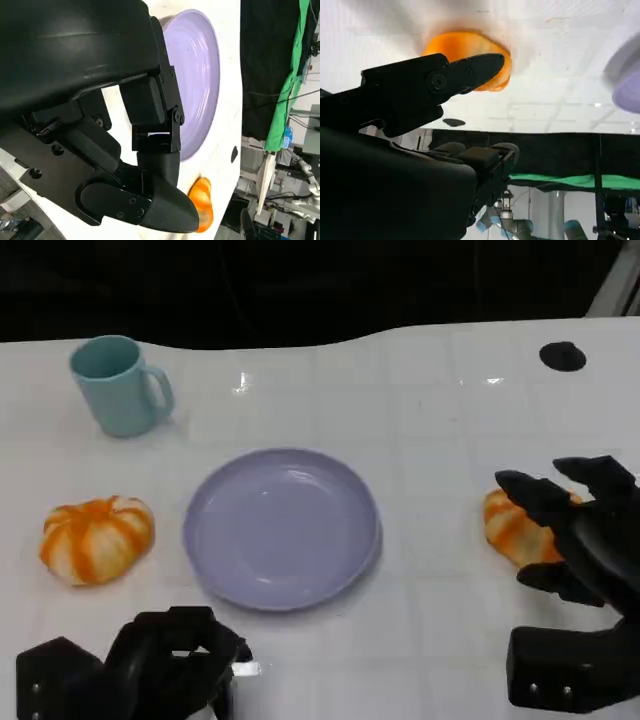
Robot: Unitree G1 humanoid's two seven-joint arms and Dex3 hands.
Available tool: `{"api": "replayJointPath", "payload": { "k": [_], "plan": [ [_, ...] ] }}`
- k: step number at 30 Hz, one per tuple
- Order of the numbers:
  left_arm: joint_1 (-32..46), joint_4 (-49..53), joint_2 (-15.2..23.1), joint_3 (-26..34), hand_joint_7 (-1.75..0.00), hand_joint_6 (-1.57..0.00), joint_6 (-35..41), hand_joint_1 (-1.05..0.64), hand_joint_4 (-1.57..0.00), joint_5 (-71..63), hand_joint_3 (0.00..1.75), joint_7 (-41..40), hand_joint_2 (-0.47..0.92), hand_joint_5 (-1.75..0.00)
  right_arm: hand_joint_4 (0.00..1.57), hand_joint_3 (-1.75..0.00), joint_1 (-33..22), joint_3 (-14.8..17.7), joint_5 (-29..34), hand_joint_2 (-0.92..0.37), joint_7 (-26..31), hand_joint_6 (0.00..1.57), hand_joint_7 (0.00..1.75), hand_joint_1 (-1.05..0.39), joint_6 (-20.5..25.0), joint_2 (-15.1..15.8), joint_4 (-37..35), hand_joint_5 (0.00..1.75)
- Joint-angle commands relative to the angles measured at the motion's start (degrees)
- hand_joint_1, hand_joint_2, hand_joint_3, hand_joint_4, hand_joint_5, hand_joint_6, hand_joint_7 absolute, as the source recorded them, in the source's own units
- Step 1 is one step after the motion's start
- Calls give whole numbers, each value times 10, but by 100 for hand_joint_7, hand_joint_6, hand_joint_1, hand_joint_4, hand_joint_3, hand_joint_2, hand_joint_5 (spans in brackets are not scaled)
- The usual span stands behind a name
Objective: Grasp the bread from the table and place it into the plate.
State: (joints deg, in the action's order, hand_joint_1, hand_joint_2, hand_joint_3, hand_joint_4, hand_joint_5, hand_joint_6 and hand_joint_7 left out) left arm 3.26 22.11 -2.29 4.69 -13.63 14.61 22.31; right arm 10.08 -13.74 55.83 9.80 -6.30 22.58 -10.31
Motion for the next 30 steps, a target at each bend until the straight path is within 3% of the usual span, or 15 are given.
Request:
{"api": "replayJointPath", "payload": {
  "k": [1, 17, 25, 29, 30],
  "plan": [
    [2, -2, 4, 3, -66, -147, -7, -105, -157, -1, 35, -4, 68, -123, 0, 0, 28, -21, 3, -87, 28, 31, 0, -63, 12, 4, -50, 46],
    [10, -14, 3, 4, -66, -146, -3, -105, -157, 0, 35, -6, 68, -123, 3, -1, 145, -100, -10, -85, 57, 31, 0, -58, 56, -25, -261, 40],
    [12, -16, 1, 4, -67, -146, -1, -105, -157, 1, 35, -5, 68, -123, 22, -1, 181, -123, -32, -90, 83, 35, 2, -52, 53, -36, -348, 22],
    [14, -19, 1, 4, -67, -146, -2, -105, -157, 1, 35, -6, 68, -123, 72, -4, 195, -117, -60, -92, 141, 75, 11, -34, 15, -43, -398, 28],
    [14, -19, 1, 4, -67, -146, -3, -105, -157, 2, 35, -5, 68, -123, 79, -5, 198, -117, -67, -92, 158, 91, 20, -29, 0, -43, -410, 63]
  ]
}}
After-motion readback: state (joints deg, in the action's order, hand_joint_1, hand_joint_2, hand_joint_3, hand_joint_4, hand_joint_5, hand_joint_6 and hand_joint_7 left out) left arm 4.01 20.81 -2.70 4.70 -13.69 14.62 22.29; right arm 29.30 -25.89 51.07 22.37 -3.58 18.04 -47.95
